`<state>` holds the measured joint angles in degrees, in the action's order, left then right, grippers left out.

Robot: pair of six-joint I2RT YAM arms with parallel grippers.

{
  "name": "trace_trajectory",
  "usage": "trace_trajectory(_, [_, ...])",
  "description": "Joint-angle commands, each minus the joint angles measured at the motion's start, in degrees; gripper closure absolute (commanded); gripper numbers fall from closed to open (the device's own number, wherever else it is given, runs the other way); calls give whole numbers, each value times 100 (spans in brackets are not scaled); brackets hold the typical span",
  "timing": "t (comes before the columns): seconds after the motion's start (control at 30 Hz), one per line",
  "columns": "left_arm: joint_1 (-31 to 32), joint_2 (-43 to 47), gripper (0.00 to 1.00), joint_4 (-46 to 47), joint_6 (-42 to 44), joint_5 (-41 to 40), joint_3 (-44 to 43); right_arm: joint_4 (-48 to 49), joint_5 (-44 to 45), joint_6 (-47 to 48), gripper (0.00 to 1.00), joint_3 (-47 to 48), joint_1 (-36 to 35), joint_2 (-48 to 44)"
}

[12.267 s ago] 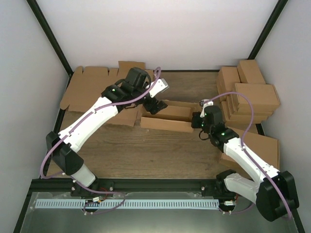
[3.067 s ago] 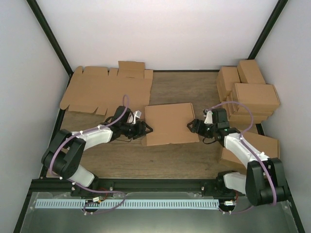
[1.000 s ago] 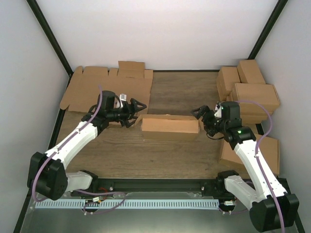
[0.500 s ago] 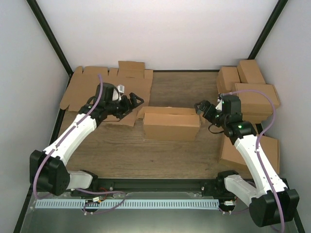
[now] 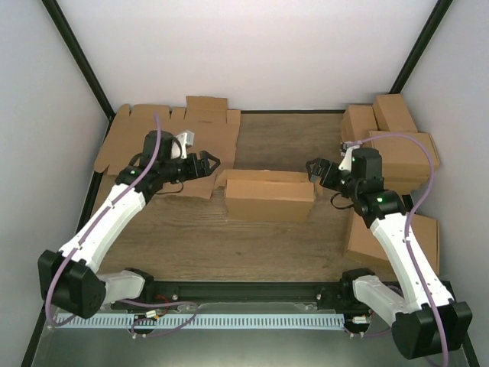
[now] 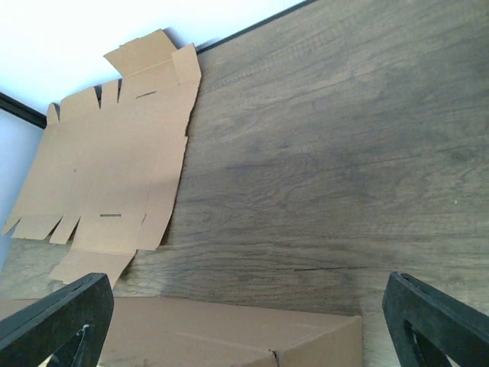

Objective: Fold the paper box

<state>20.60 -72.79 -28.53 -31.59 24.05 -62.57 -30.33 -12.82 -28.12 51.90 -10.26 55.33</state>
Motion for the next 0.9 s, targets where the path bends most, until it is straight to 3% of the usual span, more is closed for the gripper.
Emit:
trace_trajectory(0.0, [-10, 609, 17, 272, 649, -28, 118, 121, 123, 457, 0, 321, -28, -377])
trace_trajectory(0.3, [166, 724, 31, 100, 943, 263, 153, -397, 66, 747, 4, 388, -26, -856])
trace_trajectory(0.47, [502, 664, 49, 6, 1147, 102, 106, -824, -106, 831, 27, 406, -28, -884])
trace_trajectory(0.57, [814, 591, 50, -173, 1234, -389, -28, -955, -193, 844, 39, 308, -27, -936])
trace_trajectory(0.87, [1376, 304, 56, -627, 1480, -1483, -268, -916, -476, 838, 57, 63, -28, -906])
